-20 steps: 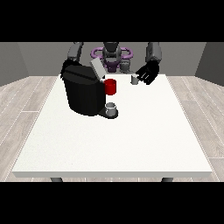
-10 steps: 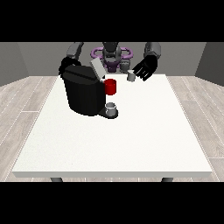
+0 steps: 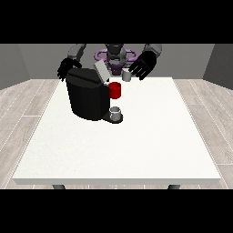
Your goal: Insert the coffee pod into the coffee machine and close the lid
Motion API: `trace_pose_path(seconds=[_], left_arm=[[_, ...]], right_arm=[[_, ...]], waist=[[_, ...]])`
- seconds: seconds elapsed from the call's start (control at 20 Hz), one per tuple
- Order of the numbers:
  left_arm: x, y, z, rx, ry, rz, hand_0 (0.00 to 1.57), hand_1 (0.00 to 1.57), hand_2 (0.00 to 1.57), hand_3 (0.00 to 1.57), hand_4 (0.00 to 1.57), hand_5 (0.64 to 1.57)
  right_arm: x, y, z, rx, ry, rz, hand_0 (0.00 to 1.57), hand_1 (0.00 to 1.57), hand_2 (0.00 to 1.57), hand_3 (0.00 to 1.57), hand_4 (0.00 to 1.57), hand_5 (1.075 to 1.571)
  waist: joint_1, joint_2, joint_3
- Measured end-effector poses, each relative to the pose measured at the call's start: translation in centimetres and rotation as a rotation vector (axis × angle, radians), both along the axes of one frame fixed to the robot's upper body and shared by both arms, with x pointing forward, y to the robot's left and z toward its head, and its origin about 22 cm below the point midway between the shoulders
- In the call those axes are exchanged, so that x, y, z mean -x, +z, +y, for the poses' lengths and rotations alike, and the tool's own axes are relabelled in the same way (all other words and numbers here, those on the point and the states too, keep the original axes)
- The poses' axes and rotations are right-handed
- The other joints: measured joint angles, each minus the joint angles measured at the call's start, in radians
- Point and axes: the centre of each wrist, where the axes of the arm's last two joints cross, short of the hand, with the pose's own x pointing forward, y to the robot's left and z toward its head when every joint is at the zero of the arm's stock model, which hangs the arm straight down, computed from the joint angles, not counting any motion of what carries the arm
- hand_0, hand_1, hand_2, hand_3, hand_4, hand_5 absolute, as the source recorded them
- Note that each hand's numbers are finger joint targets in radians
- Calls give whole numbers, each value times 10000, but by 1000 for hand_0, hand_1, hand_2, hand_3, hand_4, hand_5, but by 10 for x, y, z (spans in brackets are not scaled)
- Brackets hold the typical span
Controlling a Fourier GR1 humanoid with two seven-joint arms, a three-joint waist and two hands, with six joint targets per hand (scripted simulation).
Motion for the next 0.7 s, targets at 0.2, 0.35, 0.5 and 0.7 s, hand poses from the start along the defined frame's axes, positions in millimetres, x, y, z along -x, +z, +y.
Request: trace_pose_path(seconds=[0.2,0.35,0.5,0.7], left_arm=[[-3,19,-5,-53,-46,-353,1282,1282,1329,1263,517,1571],[-5,29,-12,-83,-67,-463,1262,1262,1297,1237,494,1571],[-6,28,-18,-142,-132,-441,1306,1306,1328,1245,487,1571],[-7,28,-19,-197,-201,-423,1283,1283,1314,1222,504,1571]], right_arm=[[-4,10,0,123,-44,-308,0,0,0,0,483,1571],[-5,9,1,178,-176,-508,0,0,0,0,526,1571],[-5,9,-5,149,-273,-470,0,0,0,0,481,1571],[-5,11,-4,75,-364,-471,0,0,0,0,537,1571]], waist=[[-181,334,0],[-220,472,1],[-216,474,2],[-225,551,1]])
